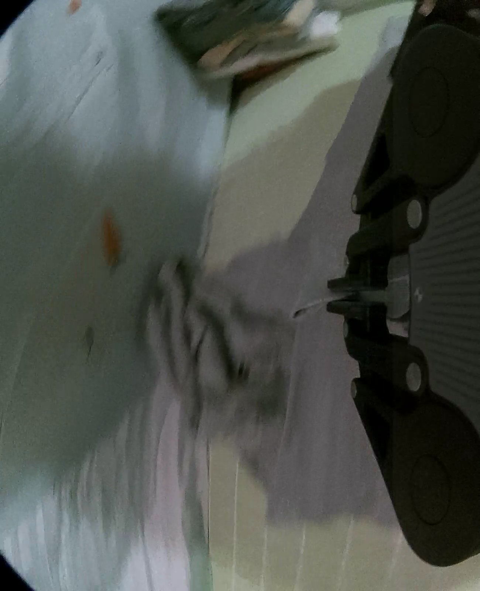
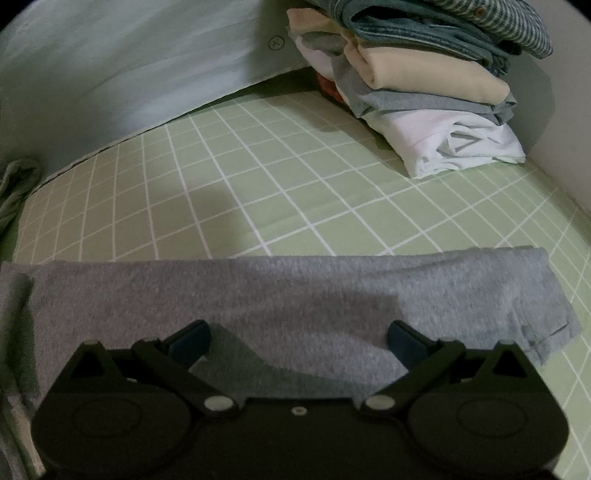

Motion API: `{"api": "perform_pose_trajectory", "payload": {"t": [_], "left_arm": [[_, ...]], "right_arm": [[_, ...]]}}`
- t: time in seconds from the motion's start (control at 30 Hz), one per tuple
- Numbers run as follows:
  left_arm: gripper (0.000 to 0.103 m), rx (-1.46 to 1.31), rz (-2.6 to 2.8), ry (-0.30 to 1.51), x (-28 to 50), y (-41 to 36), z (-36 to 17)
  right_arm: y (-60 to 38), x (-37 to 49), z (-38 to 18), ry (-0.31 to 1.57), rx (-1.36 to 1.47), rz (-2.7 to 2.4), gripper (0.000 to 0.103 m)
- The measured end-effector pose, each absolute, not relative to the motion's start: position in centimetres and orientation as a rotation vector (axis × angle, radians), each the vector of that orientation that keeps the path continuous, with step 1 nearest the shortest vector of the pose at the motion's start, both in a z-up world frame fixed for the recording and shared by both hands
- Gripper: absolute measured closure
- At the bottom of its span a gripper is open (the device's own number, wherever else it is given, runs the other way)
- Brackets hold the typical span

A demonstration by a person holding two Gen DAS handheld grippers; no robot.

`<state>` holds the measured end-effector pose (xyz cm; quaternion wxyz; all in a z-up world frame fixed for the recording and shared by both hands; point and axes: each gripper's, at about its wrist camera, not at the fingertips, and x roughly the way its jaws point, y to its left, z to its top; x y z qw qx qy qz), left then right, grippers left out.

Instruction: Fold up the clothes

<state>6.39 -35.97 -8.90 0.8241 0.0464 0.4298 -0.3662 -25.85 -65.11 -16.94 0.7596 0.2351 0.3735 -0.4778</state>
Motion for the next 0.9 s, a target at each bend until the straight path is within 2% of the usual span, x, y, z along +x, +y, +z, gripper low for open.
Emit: {"api": "perform_pose_trajectory", "payload": {"t": [0.17, 0.37, 0.43, 0.47, 0.53, 0.57, 0.6, 0.63, 0.73, 0.9], "left_arm": [[0.097, 0.066, -0.579, 0.905, 10.3, -30.7, -8.7], [0.092, 0.045, -0.419, 0.926, 12.2, -27.3, -10.4], [0.076, 0.049, -0.389, 0.953, 12.3, -27.2, -11.4], [0.072, 0.052, -0.379, 0.961, 12.3, -27.1, -11.8], [0.051, 0.040, -0.365, 0.971, 12.1, -27.1, -12.3], [0.044, 0.029, -0.362, 0.974, 11.9, -26.9, -12.5], [0.030, 0.015, -0.358, 0.973, 11.7, -26.9, -12.7], [0.024, 0.003, -0.352, 0.971, 11.5, -26.7, -12.8], [0.017, -0.015, -0.332, 0.985, 11.4, -26.8, -13.1], [0.016, -0.007, -0.336, 0.987, 10.8, -27.3, -12.4]], "right_arm": [[-65.0, -25.9, -16.9, 0.811, 0.512, -1.045, 0.000], [-64.9, -25.8, -16.9, 0.805, 0.511, -1.053, 0.000], [-64.8, -25.7, -16.9, 0.801, 0.513, -1.060, 0.000], [-64.8, -25.7, -16.9, 0.799, 0.514, -1.064, 0.000], [-64.8, -25.6, -16.9, 0.798, 0.515, -1.067, 0.000], [-64.8, -25.6, -16.9, 0.798, 0.515, -1.066, 0.000], [-64.8, -25.6, -16.9, 0.797, 0.514, -1.065, 0.000], [-64.9, -25.6, -16.9, 0.797, 0.513, -1.063, 0.000], [-64.9, -25.6, -16.9, 0.795, 0.510, -1.059, 0.000], [-64.8, -25.6, -17.0, 0.790, 0.502, -1.054, 0.000]]}}
